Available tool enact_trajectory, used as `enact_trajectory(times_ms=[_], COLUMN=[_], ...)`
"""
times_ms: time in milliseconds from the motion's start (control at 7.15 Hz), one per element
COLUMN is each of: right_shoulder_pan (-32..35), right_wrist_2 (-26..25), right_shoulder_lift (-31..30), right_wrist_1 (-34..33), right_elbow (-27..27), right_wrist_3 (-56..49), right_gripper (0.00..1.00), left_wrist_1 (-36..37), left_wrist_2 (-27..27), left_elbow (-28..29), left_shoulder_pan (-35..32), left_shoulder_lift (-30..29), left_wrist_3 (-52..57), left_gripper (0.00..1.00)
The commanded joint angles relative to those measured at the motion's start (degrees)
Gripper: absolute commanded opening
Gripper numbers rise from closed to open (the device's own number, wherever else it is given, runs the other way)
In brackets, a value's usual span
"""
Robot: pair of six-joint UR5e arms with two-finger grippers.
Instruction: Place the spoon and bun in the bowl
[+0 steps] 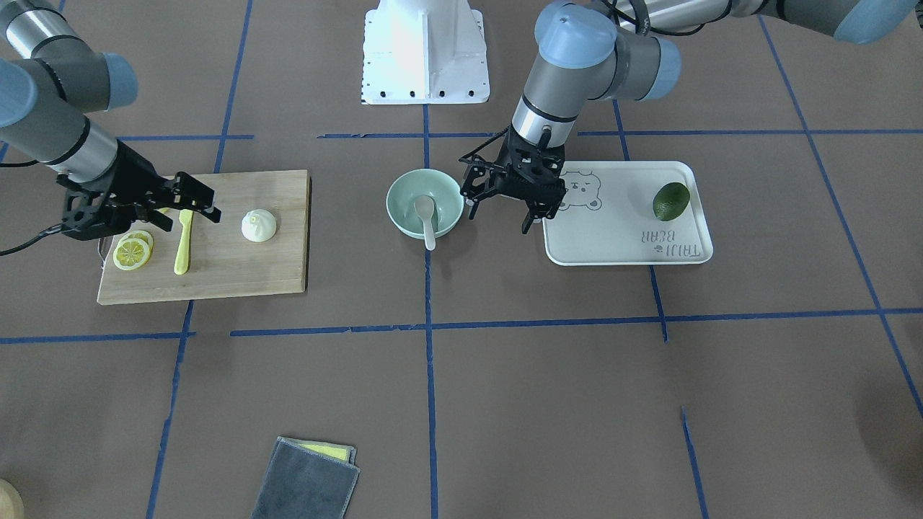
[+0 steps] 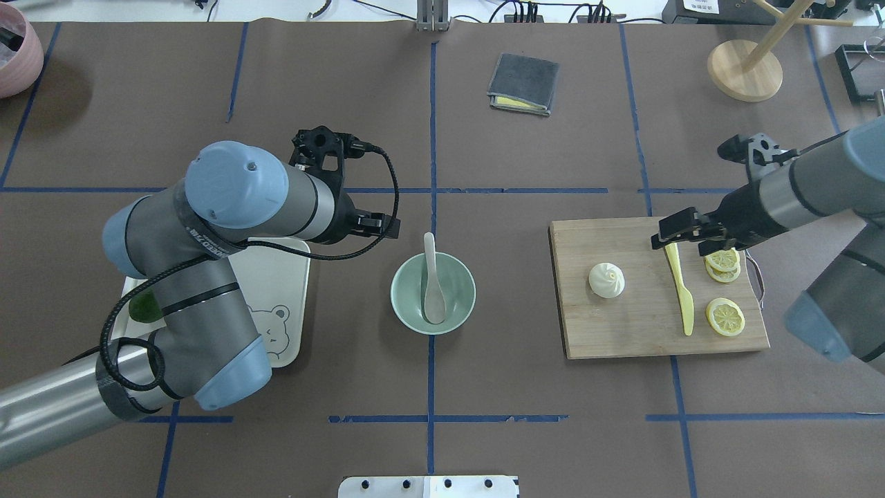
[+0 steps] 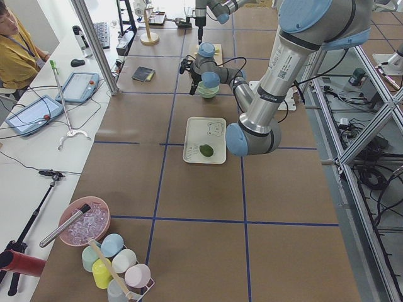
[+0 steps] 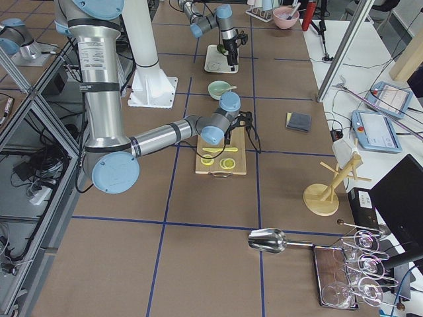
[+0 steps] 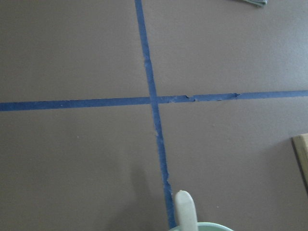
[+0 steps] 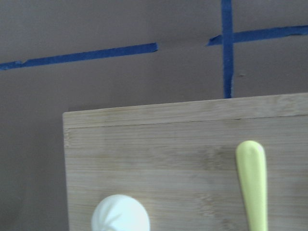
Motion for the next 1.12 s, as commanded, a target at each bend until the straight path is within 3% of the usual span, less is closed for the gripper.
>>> enact_trajectory(times_ms=[0,140,419,699,978], right_shoulder_pan=[-9.2,-10.8,-13.5,-13.6,-13.7], right_wrist_2=[-9.4,-10.2,-18.3,-21.6,-23.5], right_shoulder_lift=[0.6,0.0,0.5,0.4,0.5], right_wrist_1=[-0.3,-0.3,-5.8,-7.3,-7.4], right_elbow=[3.4,3.4,3.5,3.6,3.8], right_wrist_3=[6.7,6.7,6.4,5.7,5.7], right_gripper=[1.0,1.0,0.98,0.88,0.62], left_wrist_1=[0.0,-0.1,-2.7,-4.3,-4.4], left_wrist_2=[0.0,0.0,0.0,0.1,0.3], left_elbow=[-1.0,-1.0,-0.6,-0.7,-1.1], left_shoulder_pan=[-0.1,-0.2,-0.1,0.0,0.1], left_shoulder_lift=[1.3,1.5,2.1,2.6,2.4], left_wrist_3=[0.2,0.2,-1.7,-4.2,-6.0], left_gripper=[0.94,0.95,0.95,0.95,0.95])
